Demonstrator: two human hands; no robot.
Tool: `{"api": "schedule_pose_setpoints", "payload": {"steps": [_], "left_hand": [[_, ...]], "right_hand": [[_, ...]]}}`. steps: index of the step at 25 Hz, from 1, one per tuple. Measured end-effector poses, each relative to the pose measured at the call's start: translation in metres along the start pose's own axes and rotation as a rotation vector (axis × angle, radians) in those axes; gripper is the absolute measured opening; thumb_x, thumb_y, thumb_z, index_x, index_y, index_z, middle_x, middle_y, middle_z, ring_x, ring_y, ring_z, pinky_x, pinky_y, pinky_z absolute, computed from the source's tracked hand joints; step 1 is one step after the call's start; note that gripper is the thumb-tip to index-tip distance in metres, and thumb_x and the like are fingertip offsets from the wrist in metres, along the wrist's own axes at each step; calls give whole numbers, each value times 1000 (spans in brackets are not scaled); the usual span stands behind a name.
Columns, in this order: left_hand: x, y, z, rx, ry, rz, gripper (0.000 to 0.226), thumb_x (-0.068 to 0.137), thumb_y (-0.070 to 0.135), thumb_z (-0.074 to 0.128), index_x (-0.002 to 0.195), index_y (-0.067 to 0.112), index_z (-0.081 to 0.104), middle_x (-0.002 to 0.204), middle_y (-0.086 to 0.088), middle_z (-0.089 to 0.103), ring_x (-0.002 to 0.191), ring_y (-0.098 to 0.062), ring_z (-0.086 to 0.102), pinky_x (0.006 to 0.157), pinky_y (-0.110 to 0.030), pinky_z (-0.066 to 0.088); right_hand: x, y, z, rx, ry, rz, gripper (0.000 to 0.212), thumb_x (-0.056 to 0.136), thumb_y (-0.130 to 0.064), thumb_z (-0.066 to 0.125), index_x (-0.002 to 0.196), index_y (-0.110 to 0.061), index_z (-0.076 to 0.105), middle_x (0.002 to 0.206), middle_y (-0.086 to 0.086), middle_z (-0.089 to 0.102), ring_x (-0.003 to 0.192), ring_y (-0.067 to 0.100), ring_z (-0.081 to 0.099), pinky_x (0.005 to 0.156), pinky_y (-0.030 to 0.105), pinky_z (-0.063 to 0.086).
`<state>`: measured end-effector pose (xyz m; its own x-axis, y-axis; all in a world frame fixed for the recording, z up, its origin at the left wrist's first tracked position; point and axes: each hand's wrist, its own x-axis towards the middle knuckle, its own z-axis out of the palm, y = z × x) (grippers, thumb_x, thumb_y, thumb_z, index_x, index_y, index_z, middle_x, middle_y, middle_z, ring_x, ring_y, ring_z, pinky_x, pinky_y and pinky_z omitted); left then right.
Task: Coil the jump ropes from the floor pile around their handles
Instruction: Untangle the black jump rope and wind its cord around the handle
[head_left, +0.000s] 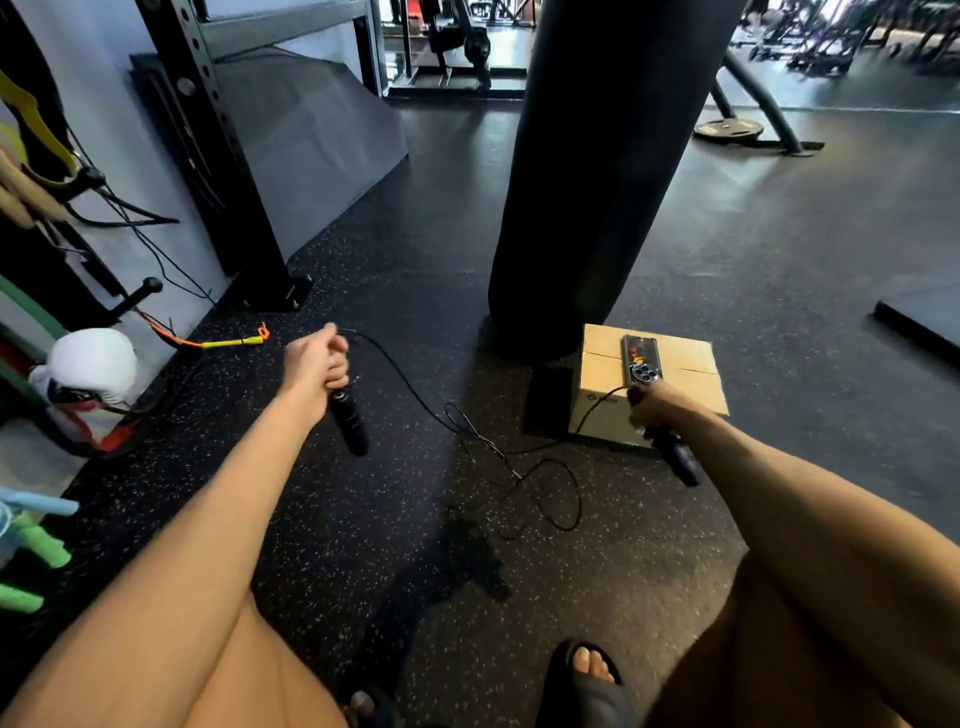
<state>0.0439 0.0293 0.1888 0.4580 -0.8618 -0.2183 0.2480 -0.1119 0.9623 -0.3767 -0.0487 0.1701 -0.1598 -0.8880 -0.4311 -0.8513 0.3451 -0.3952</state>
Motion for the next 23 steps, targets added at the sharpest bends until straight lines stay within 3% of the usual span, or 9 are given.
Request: {"api": "schedule_pose_setpoints", "payload": {"steps": [2,4,7,9,11,12,16,20,23], "left_hand": [[-15,9,20,109,-211,81,40,101,26,44,64,11,44,39,8,21,33,-7,18,40,-22,10],[-27,16,36,156,-388,99,40,100,25,45,63,11,44,44,6,20,37,-9,17,45,-28,9],[-42,21,55,166,-564,89,40,101,22,42,63,12,43,47,4,19,40,-10,14,48,-32,6],[-51,22,66,169,-620,77,40,102,23,42,62,14,42,50,3,18,42,-11,13,49,-33,7],[-57,22,76,160,-656,55,41,102,24,41,63,15,40,52,2,17,45,-11,12,49,-31,8],[-59,21,81,155,-673,45,41,103,24,40,63,15,40,53,2,16,46,-12,11,50,-32,8],[-60,22,90,24,-731,-9,40,102,26,35,65,15,42,51,5,17,44,-10,11,50,-32,7],[-54,32,89,-332,-624,-39,33,101,22,29,79,12,51,51,8,25,44,-7,18,51,-26,12],[-41,36,86,-481,-437,60,34,105,22,30,93,6,58,55,5,38,48,-9,31,52,-23,28]], "right_hand": [[-10,-19,8,-361,-105,-103,25,86,-9,64,109,0,61,99,14,63,87,26,61,66,31,50],[-14,-38,18,-461,-187,-157,23,85,-11,65,107,-4,61,97,12,60,87,25,60,64,30,49],[-14,-58,36,-364,-221,-310,37,82,-9,67,117,-3,60,107,15,66,90,26,67,67,33,55],[-18,-75,46,-201,-180,-497,62,82,-13,73,138,-9,45,126,14,59,108,26,62,81,33,54],[-34,-97,51,-21,-241,-651,76,84,-19,75,148,-14,35,139,12,51,126,27,53,99,37,49],[-40,-106,54,26,-282,-702,71,86,-20,73,147,-14,38,138,11,52,126,25,52,100,37,48],[-50,-120,63,82,-246,-819,15,99,-19,55,103,-6,61,96,7,64,88,15,61,81,35,48],[-66,-121,60,380,-398,-666,27,105,-32,39,102,-7,46,93,25,71,82,30,69,69,32,56],[-70,-111,60,153,-481,-617,37,103,-42,43,105,-6,51,93,21,74,78,23,67,68,34,50]]}}
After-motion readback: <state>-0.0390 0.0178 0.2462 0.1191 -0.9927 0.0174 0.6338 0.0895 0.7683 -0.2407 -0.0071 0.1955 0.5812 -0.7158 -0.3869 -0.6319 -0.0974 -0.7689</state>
